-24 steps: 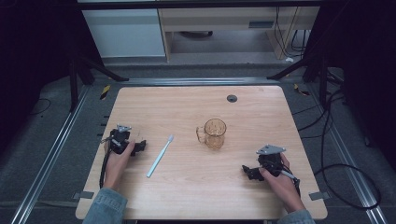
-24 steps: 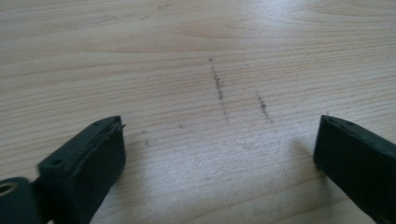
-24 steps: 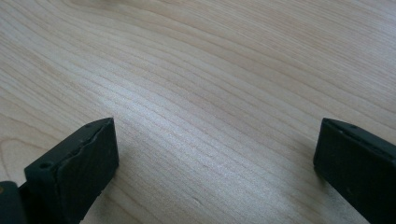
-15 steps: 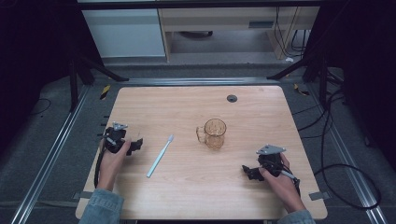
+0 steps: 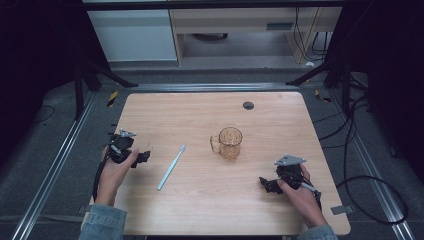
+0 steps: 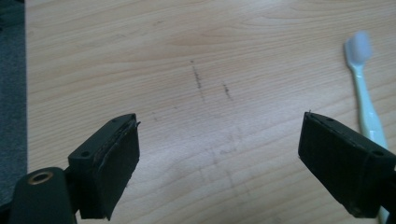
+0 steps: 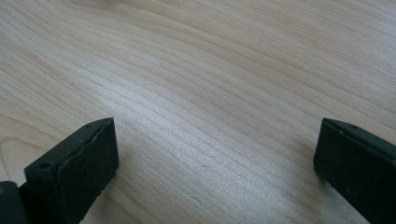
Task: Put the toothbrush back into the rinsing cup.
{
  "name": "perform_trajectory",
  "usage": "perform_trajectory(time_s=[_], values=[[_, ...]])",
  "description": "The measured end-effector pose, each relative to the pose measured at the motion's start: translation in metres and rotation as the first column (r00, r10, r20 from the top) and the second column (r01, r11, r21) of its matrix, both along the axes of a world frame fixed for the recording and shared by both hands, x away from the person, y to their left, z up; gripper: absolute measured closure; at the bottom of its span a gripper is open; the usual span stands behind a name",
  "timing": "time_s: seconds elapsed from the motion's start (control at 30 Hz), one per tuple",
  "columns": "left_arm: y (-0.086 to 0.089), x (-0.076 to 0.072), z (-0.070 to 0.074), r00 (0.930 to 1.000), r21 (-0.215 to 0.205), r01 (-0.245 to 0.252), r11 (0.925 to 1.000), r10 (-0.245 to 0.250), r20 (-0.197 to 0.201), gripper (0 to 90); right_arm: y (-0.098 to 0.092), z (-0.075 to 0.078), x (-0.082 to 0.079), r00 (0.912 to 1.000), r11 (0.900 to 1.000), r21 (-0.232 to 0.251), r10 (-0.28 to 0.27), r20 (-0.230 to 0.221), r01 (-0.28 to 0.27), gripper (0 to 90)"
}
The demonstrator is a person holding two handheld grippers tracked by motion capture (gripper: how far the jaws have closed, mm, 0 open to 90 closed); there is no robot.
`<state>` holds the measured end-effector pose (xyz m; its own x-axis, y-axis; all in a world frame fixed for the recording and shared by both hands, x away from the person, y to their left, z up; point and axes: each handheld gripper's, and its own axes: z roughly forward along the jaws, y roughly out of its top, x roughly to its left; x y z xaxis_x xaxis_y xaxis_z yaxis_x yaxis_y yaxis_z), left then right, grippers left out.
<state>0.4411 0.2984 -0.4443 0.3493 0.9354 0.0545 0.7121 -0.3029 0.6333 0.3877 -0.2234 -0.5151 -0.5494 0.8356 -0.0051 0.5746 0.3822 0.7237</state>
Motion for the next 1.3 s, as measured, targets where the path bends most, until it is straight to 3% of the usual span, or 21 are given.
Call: perform_trajectory(time_s=[0.33,0.37,0.4,0.43,0.57,0.63,0.67,0.83,0.87,1.0,1.17,1.2,1.23,1.3], values=[[-0.013,-0.003,0.003,0.9982,0.018,0.05,0.9986,-0.05,-0.033,15.2,0.0,0.0,0.0,1.0,1.0,0.0,0.0,0.0,0.0,0.4],[-0.014,-0.004,0.003,0.9978,0.01,0.056,0.9984,-0.055,-0.036,15.2,0.0,0.0,0.0,1.0,1.0,-0.001,-0.005,0.0,0.005,0.4],[-0.017,-0.004,0.003,0.9963,-0.024,0.074,0.997,-0.075,-0.042,15.2,0.001,0.0,0.0,0.9999,1.0,0.002,-0.015,-0.001,0.015,0.4],[-0.017,-0.004,0.003,0.9963,-0.024,0.074,0.997,-0.075,-0.042,15.2,0.001,0.0,0.0,0.9999,1.0,0.002,-0.015,-0.001,0.015,0.4],[-0.028,-0.005,0.003,0.9932,0.009,0.105,0.9944,-0.104,-0.052,15.3,0.003,0.0,0.001,0.9995,1.0,0.003,-0.031,0.0,0.031,0.4],[-0.035,-0.005,0.003,0.9897,-0.003,0.128,0.9918,-0.128,-0.064,15.3,0.003,0.0,0.001,0.9995,0.999,0.003,-0.032,0.0,0.032,0.4],[-0.044,-0.004,0.005,0.9867,0.037,0.15,0.988,-0.147,-0.071,15.3,0.003,0.0,0.001,0.9995,0.999,0.002,-0.032,0.001,0.032,0.4],[-0.062,-0.005,0.006,0.9781,0.07,0.186,0.9801,-0.177,-0.109,16.5,0.003,0.0,0.001,0.9993,0.999,0.003,-0.036,0.0,0.036,0.4],[-0.071,-0.004,0.008,0.9719,0.091,0.209,0.9738,-0.196,-0.13,16.5,0.004,0.0,0.001,0.9991,0.999,0.002,-0.042,0.0,0.042,0.4],[-0.081,0.001,0.013,0.9655,0.124,0.23,0.9653,-0.21,-0.154,16.5,0.004,0.0,0.002,0.9989,0.999,0.001,-0.046,0.001,0.046,0.4],[-0.093,0.003,0.017,0.9565,0.122,0.251,0.9602,-0.227,-0.184,16.8,0.004,0.0,0.002,0.9988,0.999,0.003,-0.048,-0.001,0.048,0.4],[-0.098,0.003,0.018,0.9491,0.135,0.269,0.9536,-0.238,-0.206,16.8,0.005,0.0,0.002,0.9985,0.998,0.001,-0.056,0.001,0.056,0.5],[-0.098,0.003,0.018,0.9491,0.135,0.269,0.9536,-0.238,-0.206,16.8,0.005,0.0,0.002,0.9985,0.998,0.001,-0.056,0.001,0.056,0.5],[-0.103,0.002,0.02,0.9428,0.152,0.283,0.9469,-0.246,-0.225,17.2,0.006,0.0,0.002,0.9979,0.998,0.002,-0.065,0.003,0.065,0.4]])
